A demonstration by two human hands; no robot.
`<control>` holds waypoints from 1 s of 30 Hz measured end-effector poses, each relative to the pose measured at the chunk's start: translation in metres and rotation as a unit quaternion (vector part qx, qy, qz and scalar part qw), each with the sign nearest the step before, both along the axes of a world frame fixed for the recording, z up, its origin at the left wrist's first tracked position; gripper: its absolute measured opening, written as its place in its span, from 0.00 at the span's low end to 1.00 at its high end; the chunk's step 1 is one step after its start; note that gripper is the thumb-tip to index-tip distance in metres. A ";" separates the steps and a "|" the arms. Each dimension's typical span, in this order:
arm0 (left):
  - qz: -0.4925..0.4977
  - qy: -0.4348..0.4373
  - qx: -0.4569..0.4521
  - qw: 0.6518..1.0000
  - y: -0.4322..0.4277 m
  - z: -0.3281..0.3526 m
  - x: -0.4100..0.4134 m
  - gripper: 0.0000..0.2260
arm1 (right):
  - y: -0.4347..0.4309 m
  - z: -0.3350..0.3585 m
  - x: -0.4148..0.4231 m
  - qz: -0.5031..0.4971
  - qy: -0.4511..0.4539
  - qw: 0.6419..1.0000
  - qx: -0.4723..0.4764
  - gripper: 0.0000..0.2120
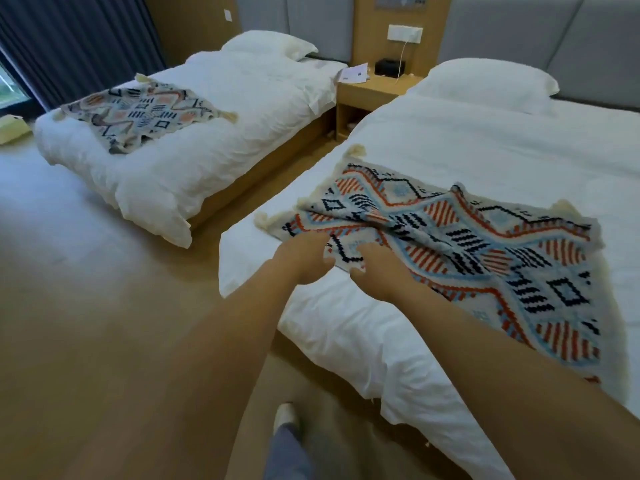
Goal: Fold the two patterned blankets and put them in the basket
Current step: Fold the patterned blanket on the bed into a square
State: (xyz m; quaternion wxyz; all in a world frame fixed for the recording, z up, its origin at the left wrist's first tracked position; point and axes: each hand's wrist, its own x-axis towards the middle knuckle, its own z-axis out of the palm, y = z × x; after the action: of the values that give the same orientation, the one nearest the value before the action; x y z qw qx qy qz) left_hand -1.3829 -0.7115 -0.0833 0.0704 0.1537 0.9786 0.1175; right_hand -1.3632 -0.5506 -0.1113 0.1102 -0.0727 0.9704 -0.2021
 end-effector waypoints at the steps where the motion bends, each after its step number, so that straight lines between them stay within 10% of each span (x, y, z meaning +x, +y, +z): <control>1: -0.015 -0.004 0.005 1.000 -0.001 -0.004 -0.019 0.19 | -0.002 -0.004 -0.015 -0.009 -0.003 1.000 0.008 0.25; 14: -0.186 -0.065 -0.053 0.979 -0.010 -0.051 -0.258 0.20 | -0.026 -0.026 -0.195 -0.160 -0.047 0.986 0.018 0.24; 30: -0.220 -0.197 -0.087 0.951 -0.013 -0.159 -0.308 0.21 | -0.015 -0.123 -0.224 -0.206 -0.165 0.964 0.006 0.22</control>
State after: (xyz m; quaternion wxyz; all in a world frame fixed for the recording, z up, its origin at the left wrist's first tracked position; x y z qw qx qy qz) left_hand -1.6908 -0.7250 -0.2425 0.2993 0.3319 0.8936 0.0411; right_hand -1.5872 -0.5656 -0.2343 0.2256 0.1642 0.9339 -0.2236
